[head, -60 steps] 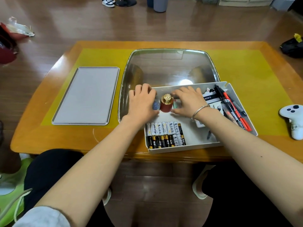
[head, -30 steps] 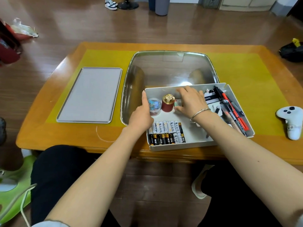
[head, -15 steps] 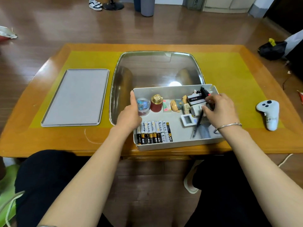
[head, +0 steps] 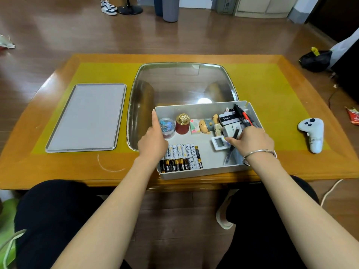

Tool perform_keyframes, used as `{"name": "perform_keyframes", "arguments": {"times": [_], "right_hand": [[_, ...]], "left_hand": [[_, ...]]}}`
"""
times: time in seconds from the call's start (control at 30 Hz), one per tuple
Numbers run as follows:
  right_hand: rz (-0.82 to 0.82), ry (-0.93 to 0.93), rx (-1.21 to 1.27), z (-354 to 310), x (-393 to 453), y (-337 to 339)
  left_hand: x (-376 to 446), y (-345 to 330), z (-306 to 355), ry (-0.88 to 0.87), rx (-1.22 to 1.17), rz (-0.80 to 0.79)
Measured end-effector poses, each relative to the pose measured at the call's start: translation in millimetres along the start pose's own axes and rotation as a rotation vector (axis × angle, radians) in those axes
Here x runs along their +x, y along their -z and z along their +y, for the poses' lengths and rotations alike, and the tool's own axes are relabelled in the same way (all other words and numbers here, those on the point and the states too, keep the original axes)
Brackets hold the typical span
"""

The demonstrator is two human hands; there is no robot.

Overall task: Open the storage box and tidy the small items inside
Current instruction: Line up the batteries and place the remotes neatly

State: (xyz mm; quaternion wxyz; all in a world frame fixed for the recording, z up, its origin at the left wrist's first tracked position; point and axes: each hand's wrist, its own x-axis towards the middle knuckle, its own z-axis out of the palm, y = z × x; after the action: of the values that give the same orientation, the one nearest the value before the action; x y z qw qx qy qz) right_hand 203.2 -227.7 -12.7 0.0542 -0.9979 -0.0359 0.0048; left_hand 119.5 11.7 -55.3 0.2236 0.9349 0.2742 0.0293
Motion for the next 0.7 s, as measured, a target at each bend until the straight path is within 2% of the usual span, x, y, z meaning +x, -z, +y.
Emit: {"name": "perform_keyframes", "arguments": {"times": [0.13,0.37,0.57,0.7], "right_hand": [[0.000,-0.006,0.021,-0.3,3.1,0.6],[0.238,-0.034,0.172,33.7,8.8,15.0],[0.086,-0.044,0.090,45.1,28.1,11.0],[0.085,-0.030,0.061,40.8,40.2,10.1]], "left_hand": [[-0.7,-0.3,-0.7,0.000,-0.005,0.005],[-0.5,-1.1,0.4,0.010,-0.004,0.003],[-1.1,-0.3,0.5,0.017,-0.010,0.003],[-1.7,-0.5,0.3,0.019,-0.009,0.009]]}}
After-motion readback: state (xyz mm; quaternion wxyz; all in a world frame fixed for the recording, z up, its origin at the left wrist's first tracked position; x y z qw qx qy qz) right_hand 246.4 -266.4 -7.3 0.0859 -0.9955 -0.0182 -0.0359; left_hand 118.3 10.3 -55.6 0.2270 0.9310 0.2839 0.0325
